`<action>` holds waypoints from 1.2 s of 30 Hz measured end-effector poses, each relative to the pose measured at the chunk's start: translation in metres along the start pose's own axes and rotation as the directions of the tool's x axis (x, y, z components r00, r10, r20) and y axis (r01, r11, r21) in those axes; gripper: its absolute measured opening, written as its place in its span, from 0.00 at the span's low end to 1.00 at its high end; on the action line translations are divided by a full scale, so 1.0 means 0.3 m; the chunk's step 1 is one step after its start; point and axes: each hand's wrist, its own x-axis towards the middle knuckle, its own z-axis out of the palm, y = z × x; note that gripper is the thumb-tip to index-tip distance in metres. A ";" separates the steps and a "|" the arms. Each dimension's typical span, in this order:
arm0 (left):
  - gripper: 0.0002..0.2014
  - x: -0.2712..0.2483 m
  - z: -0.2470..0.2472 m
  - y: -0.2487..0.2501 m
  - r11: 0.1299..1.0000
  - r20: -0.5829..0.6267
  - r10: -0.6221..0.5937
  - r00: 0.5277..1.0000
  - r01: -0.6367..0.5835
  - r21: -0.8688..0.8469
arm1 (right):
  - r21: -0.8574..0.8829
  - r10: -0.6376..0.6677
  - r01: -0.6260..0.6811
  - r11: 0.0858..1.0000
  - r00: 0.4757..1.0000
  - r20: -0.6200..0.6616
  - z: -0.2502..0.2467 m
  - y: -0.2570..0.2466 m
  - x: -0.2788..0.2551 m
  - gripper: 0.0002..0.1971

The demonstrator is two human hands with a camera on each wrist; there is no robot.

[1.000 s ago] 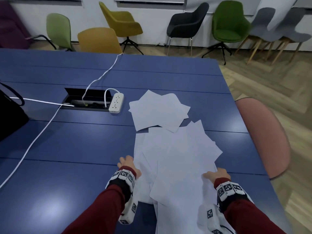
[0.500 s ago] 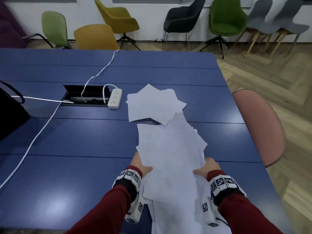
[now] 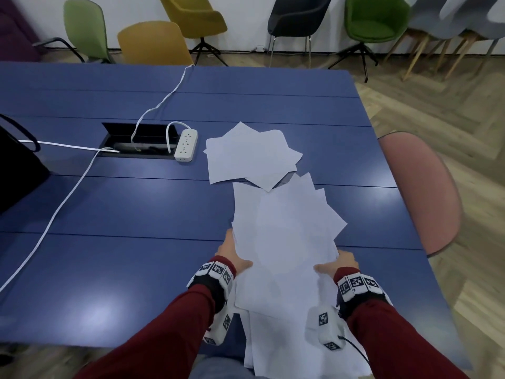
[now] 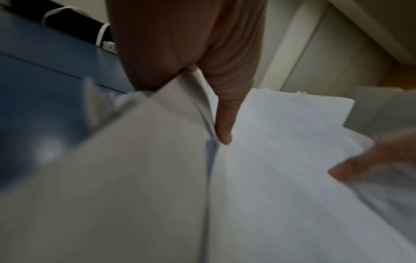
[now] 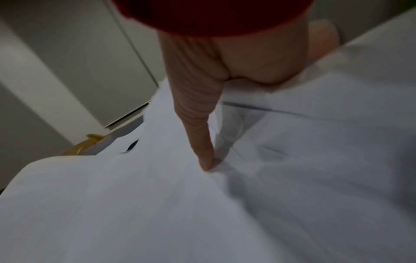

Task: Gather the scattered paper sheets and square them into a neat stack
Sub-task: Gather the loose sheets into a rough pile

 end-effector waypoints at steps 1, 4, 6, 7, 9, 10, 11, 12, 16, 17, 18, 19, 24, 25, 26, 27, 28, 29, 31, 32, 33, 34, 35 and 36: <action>0.46 -0.007 0.001 0.002 1.000 -0.005 -0.006 1.000 0.006 -0.029 | 0.012 0.017 -0.018 1.000 1.000 0.026 -0.001 0.010 0.005 0.24; 0.48 -0.016 0.013 -0.018 0.994 -0.047 -0.024 0.999 0.019 -0.107 | -0.007 0.017 -0.017 1.000 0.985 0.170 -0.029 0.032 0.018 0.33; 0.42 -0.019 0.009 -0.025 0.983 -0.018 -0.071 0.997 0.067 -0.169 | -0.057 0.023 -0.010 0.998 0.969 0.248 -0.062 0.051 0.028 0.38; 0.37 -0.018 0.004 -0.032 0.979 0.009 -0.101 0.995 0.101 -0.177 | -0.087 0.023 0.001 0.996 0.961 0.274 -0.082 0.059 0.031 0.39; 0.30 -0.030 -0.014 -0.029 0.971 0.071 -0.152 0.986 0.163 -0.175 | -0.125 0.009 0.035 0.992 0.944 0.331 -0.116 0.058 0.017 0.42; 0.28 -0.036 -0.020 -0.029 0.969 0.087 -0.162 0.983 0.175 -0.173 | -0.141 0.010 0.043 0.989 0.935 0.354 -0.121 0.062 0.021 0.46; 0.26 -0.037 -0.023 -0.033 0.971 0.101 -0.168 0.981 0.183 -0.157 | -0.161 0.012 0.051 0.986 0.931 0.365 -0.127 0.063 0.019 0.48; 0.24 -0.040 -0.024 -0.033 0.968 0.106 -0.171 0.980 0.187 -0.166 | -0.160 0.004 0.062 0.985 0.923 0.384 -0.131 0.060 0.010 0.46; 0.27 -0.018 -0.021 -0.022 0.954 0.079 -0.120 0.990 0.137 -0.265 | -0.034 -0.061 0.076 0.997 0.948 0.311 -0.099 0.082 0.068 0.48; 0.28 -0.001 -0.018 -0.020 0.953 0.053 -0.103 0.993 0.114 -0.281 | 0.025 -0.100 0.097 0.995 0.957 0.272 -0.094 0.080 0.079 0.47; 0.28 0.015 -0.016 -0.013 0.948 0.019 -0.095 0.995 0.096 -0.302 | 0.102 -0.134 0.112 0.988 0.959 0.248 -0.084 0.081 0.094 0.42; 0.29 0.037 -0.015 -0.005 0.945 -0.023 -0.083 0.996 0.071 -0.320 | 0.150 -0.154 0.124 0.981 0.965 0.211 -0.089 0.064 0.077 0.36; 0.26 0.186 -0.020 0.044 0.967 -0.183 -0.004 0.983 -0.042 -0.251 | 0.390 -0.174 0.165 0.906 0.985 -0.011 -0.141 -0.035 0.044 0.08; 0.25 0.213 -0.028 0.057 0.975 -0.214 0.003 0.977 -0.050 -0.215 | 0.412 -0.170 0.171 0.895 0.985 -0.041 -0.146 -0.049 0.059 0.11; 0.26 0.245 -0.038 0.064 0.985 -0.241 0.012 0.970 -0.053 -0.162 | 0.434 -0.172 0.191 0.880 0.982 -0.082 -0.146 -0.073 0.078 0.14; 0.28 0.270 -0.051 0.078 0.995 -0.251 0.024 0.968 -0.049 -0.092 | 0.431 -0.177 0.207 0.878 0.978 -0.109 -0.149 -0.101 0.088 0.16; 0.30 0.293 -0.064 0.089 0.999 -0.254 0.037 0.966 -0.043 -0.015 | 0.422 -0.172 0.210 0.882 0.977 -0.126 -0.151 -0.134 0.098 0.17; 0.31 0.319 -0.079 0.104 0.997 -0.252 0.052 0.966 -0.035 0.071 | 0.418 -0.170 0.213 0.883 0.976 -0.137 -0.151 -0.168 0.114 0.18; 0.32 0.359 -0.109 0.152 0.950 -0.275 0.102 0.956 -0.012 0.311 | 0.413 -0.152 0.196 0.889 0.979 -0.139 -0.154 -0.214 0.151 0.18; 0.33 0.383 -0.125 0.181 0.895 -0.292 0.142 0.946 0.004 0.446 | 0.410 -0.139 0.189 0.892 0.979 -0.147 -0.155 -0.228 0.170 0.18; 0.35 0.405 -0.140 0.207 0.833 -0.304 0.168 0.938 0.030 0.553 | 0.395 -0.126 0.175 0.902 0.981 -0.147 -0.155 -0.235 0.184 0.19; 0.37 0.429 -0.156 0.229 0.776 -0.300 0.179 0.937 0.053 0.628 | 0.384 -0.111 0.158 0.910 0.984 -0.143 -0.153 -0.239 0.199 0.19; 0.41 0.456 -0.167 0.247 0.731 -0.267 0.182 0.946 0.051 0.680 | 0.361 -0.086 0.132 0.923 0.986 -0.140 -0.154 -0.241 0.210 0.20; 0.44 0.483 -0.176 0.264 0.699 -0.207 0.183 0.961 0.021 0.715 | 0.333 -0.060 0.107 0.937 0.987 -0.146 -0.154 -0.241 0.215 0.22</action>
